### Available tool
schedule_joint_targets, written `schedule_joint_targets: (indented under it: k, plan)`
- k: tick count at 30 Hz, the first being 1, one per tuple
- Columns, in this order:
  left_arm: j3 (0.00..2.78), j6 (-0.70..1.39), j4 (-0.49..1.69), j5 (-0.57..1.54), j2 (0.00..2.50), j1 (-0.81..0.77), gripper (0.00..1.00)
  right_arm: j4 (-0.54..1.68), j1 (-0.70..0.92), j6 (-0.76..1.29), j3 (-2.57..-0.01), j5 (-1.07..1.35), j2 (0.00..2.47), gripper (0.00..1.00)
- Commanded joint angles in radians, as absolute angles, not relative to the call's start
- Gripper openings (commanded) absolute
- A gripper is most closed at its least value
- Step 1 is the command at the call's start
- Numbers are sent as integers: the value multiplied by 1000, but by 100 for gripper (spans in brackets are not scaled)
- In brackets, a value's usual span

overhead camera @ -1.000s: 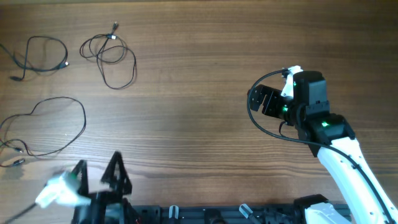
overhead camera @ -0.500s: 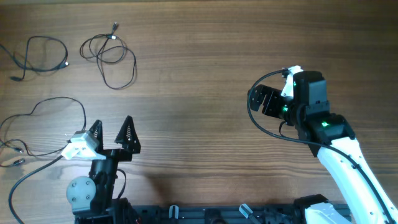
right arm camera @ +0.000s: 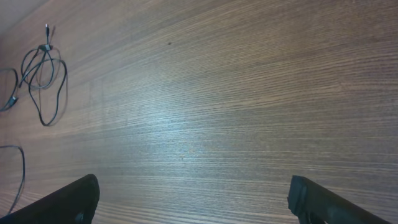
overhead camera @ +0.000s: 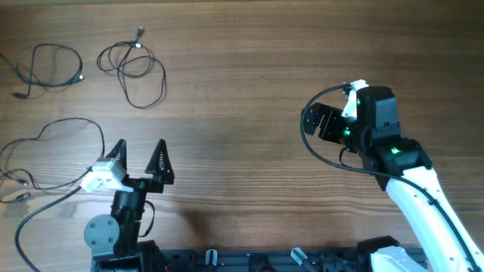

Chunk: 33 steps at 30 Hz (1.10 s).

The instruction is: Untangle cables

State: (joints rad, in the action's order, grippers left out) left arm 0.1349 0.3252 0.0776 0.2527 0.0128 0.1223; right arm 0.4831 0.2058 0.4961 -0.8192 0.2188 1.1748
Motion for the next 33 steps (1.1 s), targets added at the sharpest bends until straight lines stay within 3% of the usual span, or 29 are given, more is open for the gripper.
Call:
schedule_joint_targets:
  k: [1, 14, 19, 33]
  plan:
    - [90, 268, 69, 280, 6, 113, 100, 480, 202, 500, -830, 202, 1182, 100]
    - [7, 265, 59, 212, 3, 12, 100, 480, 202, 500, -830, 202, 1182, 100]
    - [7, 156, 60, 209, 3, -19, 100, 480, 202, 500, -830, 202, 1182, 100]
    - [7, 157, 59, 204, 4, -22, 100, 481, 202, 500, -830, 202, 1182, 100]
